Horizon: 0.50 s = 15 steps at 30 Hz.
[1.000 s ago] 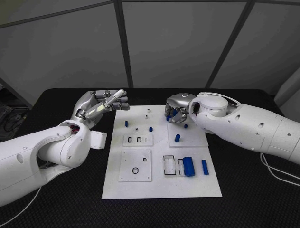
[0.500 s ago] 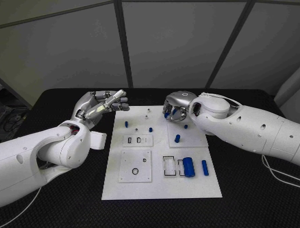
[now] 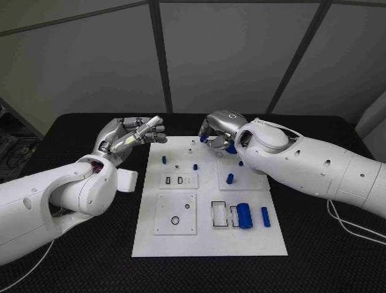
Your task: Assemble the parts on the task board
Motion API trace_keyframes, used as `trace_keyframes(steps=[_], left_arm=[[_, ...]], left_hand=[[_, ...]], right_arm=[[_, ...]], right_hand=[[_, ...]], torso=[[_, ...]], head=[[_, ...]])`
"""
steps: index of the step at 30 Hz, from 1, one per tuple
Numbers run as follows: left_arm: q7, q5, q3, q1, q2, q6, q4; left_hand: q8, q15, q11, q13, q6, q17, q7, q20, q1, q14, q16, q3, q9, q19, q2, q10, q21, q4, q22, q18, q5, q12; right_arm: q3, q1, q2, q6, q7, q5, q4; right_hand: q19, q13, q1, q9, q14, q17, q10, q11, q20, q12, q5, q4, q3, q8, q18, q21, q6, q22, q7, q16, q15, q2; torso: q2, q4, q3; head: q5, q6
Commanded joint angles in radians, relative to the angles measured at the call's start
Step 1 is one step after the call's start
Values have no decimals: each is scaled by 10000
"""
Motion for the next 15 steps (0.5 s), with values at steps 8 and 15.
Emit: trace_keyframes(steps=[8, 15], left_arm=[[36, -37, 11, 33, 77, 87, -61], [36, -37, 12, 49, 96, 99, -69]], left_hand=[[-44, -11, 19, -12, -7, 10, 49, 38, -79, -56, -46, -48, -10, 2, 3, -70, 27, -6, -10, -102, -42, -45], [-46, -10, 20, -11, -9, 11, 50, 40, -86, -56, -52, -55, -10, -1, -1, -72, 26, -7, -11, -103, -44, -47]], right_arm=[[3, 21, 805, -311, 115, 213, -993], [4, 21, 1117, -21, 191, 260, -1450]], right_hand=[[41, -19, 23, -7, 269, 20, 39, 12, 10, -41, -86, 12, 81, -35, -126, 82, 14, 31, 18, 83, -27, -82], [21, -29, -7, -15, 260, -9, -3, 24, 21, -48, -93, 17, 87, -64, -123, 84, -14, 23, 26, 78, -15, -111]], torso=[[26, -8, -2], [40, -13, 6]], head=[[40, 43], [112, 48]])
